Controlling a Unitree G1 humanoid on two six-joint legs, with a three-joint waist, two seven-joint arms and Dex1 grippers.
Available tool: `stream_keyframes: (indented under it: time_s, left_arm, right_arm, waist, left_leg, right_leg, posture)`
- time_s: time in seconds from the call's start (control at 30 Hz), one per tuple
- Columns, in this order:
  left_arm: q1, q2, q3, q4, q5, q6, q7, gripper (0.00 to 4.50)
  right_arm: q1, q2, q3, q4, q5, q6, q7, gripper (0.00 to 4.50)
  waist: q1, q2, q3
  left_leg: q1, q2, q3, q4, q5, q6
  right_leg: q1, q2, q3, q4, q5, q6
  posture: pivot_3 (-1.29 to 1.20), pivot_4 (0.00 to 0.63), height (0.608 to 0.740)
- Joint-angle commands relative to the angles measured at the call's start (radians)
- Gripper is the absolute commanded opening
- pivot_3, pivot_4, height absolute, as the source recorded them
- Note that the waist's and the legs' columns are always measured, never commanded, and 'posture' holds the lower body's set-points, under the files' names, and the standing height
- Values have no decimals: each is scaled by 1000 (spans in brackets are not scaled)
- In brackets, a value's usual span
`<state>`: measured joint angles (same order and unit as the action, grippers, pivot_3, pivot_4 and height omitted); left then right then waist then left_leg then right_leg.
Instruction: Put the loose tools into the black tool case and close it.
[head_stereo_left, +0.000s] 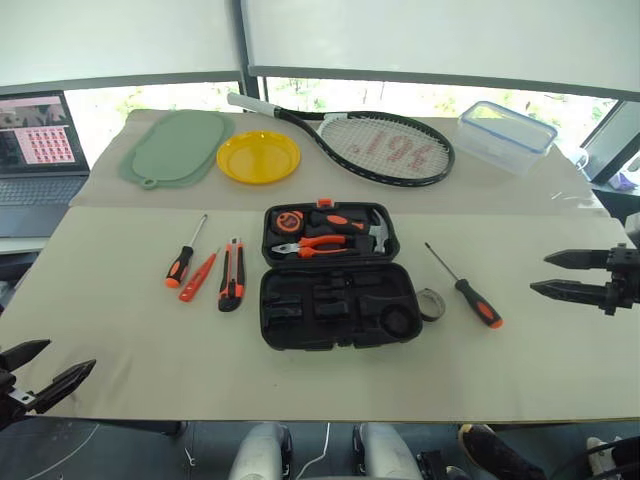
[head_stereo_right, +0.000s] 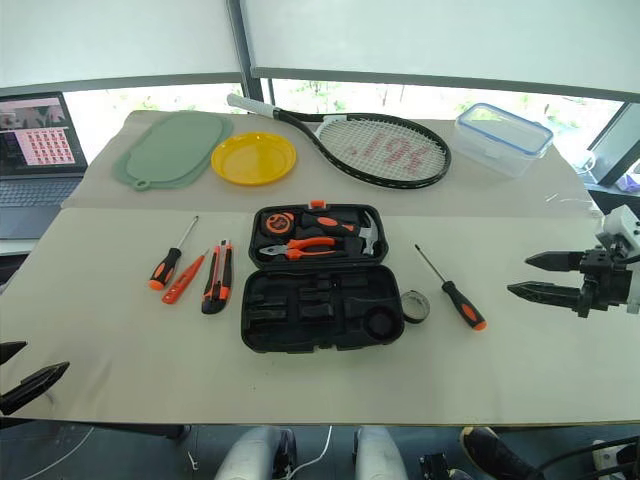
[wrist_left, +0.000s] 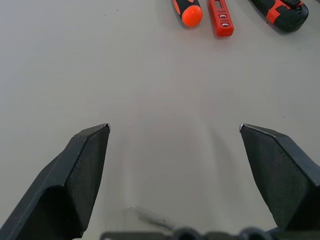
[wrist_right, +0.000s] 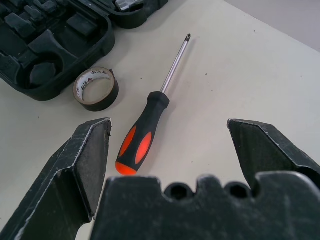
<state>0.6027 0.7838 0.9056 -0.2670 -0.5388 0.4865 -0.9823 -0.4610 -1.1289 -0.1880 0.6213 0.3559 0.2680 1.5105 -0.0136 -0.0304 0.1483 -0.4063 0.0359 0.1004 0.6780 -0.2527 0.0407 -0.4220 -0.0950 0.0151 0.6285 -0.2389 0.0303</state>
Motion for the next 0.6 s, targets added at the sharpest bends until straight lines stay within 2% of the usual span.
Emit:
stream_keyframes:
  time_s: [0.03,0.2,0.27,0.37,0.5,0.6]
  left_arm:
    - [4,-8,15,-39,7,0,26,4462]
    - [-35,14,-41,-94,23,101,126,4462]
    - [-111,46,-54,-150,-36,213,187,4462]
    - [-271,108,-93,-186,-97,389,289,4462]
    - [-477,189,-192,-137,-110,566,394,4462]
    - [-662,214,-295,-78,-128,696,454,4462]
  right_arm:
    - [-23,-2,-11,25,-8,-47,20,4322]
    - [-43,12,-23,58,-33,-135,-30,4322]
    - [-63,19,-34,22,-17,-105,-50,4322]
    - [-37,26,-60,-123,48,-21,-44,4322]
    - [51,43,-98,-393,145,90,-66,4322]
    - [99,66,-124,-588,223,177,-113,4322]
  waist:
    - [0,0,0]
    - [2,0,0]
    - [1,0,0]
    - [9,0,0]
    - [6,0,0]
    - [5,0,0]
  left_leg:
    - [0,0,0,0,0,0]
    - [0,0,0,0,0,0]
    - [0,-1,0,0,0,0]
    - [0,0,-1,1,1,-1]
    - [0,0,-2,1,1,-1]
    - [-1,-1,-3,0,0,-1]
  right_leg:
    - [0,0,0,0,0,0]
    - [0,0,0,0,0,0]
    - [0,0,0,0,0,1]
    - [1,1,-1,2,4,6]
    - [1,2,0,3,4,7]
    - [1,2,-1,3,4,7]
  posture:
    - [0,150,738]
    - [0,150,738]
    - [0,150,738]
    - [0,150,738]
    - [0,150,738]
    - [0,150,738]
